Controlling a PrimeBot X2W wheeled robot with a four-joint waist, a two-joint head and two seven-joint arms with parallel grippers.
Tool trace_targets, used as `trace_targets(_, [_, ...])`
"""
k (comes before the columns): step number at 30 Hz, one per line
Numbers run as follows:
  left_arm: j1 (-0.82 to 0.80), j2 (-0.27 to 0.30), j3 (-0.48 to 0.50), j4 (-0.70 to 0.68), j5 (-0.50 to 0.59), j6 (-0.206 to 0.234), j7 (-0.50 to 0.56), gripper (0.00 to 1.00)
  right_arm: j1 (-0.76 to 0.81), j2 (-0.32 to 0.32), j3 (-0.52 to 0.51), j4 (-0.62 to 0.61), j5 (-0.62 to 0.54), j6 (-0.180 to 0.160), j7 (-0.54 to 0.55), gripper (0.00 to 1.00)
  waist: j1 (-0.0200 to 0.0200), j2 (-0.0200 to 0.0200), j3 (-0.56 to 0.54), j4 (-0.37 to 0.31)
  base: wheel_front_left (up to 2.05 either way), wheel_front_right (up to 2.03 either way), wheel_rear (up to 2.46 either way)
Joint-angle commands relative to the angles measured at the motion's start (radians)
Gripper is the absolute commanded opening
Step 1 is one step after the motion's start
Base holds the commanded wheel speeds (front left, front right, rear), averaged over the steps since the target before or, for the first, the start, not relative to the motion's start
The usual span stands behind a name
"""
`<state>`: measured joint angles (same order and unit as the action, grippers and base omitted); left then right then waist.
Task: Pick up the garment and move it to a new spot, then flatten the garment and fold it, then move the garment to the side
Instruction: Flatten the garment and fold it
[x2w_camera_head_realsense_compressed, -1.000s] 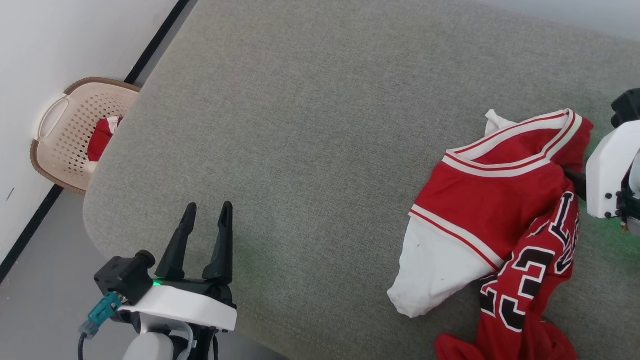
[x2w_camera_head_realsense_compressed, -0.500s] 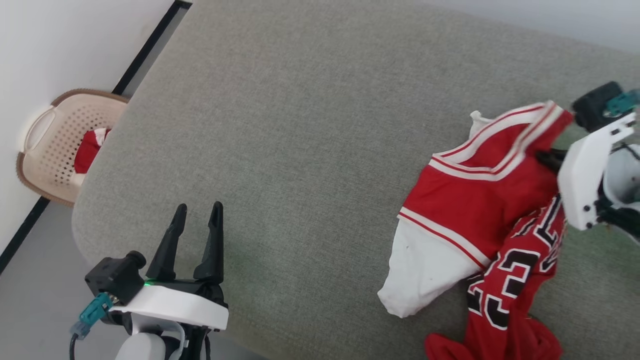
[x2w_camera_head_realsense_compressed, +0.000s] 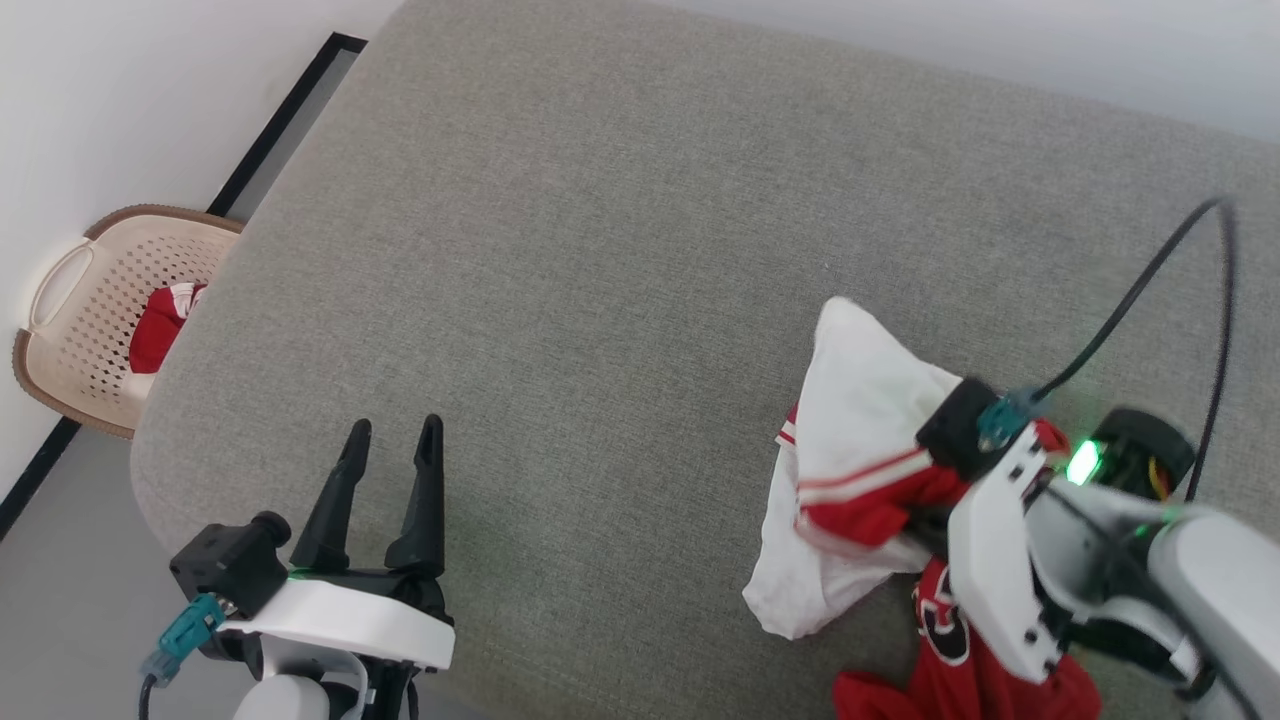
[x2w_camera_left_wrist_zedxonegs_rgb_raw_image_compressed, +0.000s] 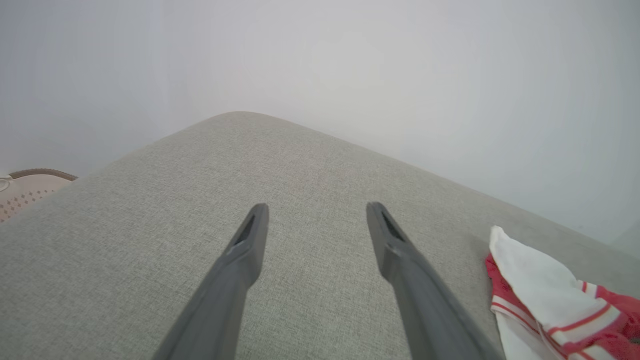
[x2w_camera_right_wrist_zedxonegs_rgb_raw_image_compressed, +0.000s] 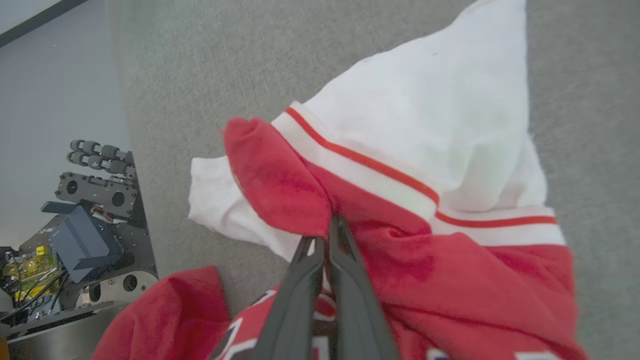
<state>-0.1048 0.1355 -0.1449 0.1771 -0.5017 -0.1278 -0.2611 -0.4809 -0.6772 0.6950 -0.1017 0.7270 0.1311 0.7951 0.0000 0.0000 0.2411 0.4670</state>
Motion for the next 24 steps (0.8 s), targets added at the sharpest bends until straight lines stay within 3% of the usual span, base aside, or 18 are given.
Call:
trace_targets(1, [-0.001, 0.002, -0.002, 0.002, -0.009, -0.003, -0.005, 1.0, 0.015, 0.003, 0.003, -0.008, 0.003, -0.001, 0.006, 0.0, 0.0, 0.0, 0.0, 0.002, 0.0, 0.0, 0.0])
trace_targets(2, [-0.003, 0.002, -0.004, 0.003, -0.01, -0.003, -0.005, 1.0, 0.024, 0.006, 0.008, -0.012, 0.005, -0.001, 0.012, 0.0, 0.0, 0.0, -0.001, 0.004, 0.0, 0.0, 0.0])
trace_targets(3, [-0.003, 0.002, -0.005, 0.004, -0.011, -0.003, -0.005, 1.0, 0.031, 0.004, 0.011, -0.016, 0.001, -0.001, 0.015, 0.17, 0.0, 0.0, -0.002, 0.005, 0.0, 0.0, 0.0])
trace_targets(4, [-0.002, 0.002, -0.005, 0.005, -0.013, -0.003, -0.005, 1.0, 0.037, 0.005, 0.007, -0.017, -0.001, -0.001, 0.014, 0.48, 0.0, 0.0, -0.003, 0.006, 0.0, 0.0, 0.0])
trace_targets(5, [0.0, 0.003, -0.006, 0.006, -0.013, -0.003, -0.005, 1.0, 0.042, 0.011, -0.002, -0.018, 0.003, -0.001, 0.009, 1.0, 0.0, 0.0, -0.005, 0.007, 0.0, 0.0, 0.0])
trace_targets(12, [0.012, 0.007, -0.012, 0.01, -0.021, -0.003, -0.005, 1.0, 0.025, 0.006, -0.099, -0.048, -0.018, -0.001, 0.019, 1.0, 0.0, 0.0, -0.021, 0.026, 0.0, 0.0, 0.0])
trace_targets(16, [0.011, 0.005, -0.028, 0.01, -0.026, -0.003, -0.005, 1.0, -0.012, 0.012, -0.155, 0.004, -0.05, -0.001, 0.022, 1.0, 0.0, 0.0, -0.019, 0.051, 0.0, 0.0, 0.0])
trace_targets(24, [-0.003, -0.002, -0.047, 0.016, -0.033, -0.003, -0.005, 1.0, -0.099, 0.037, -0.105, 0.19, -0.028, -0.001, 0.02, 1.0, 0.0, 0.0, -0.002, 0.092, 0.0, 0.0, 0.0])
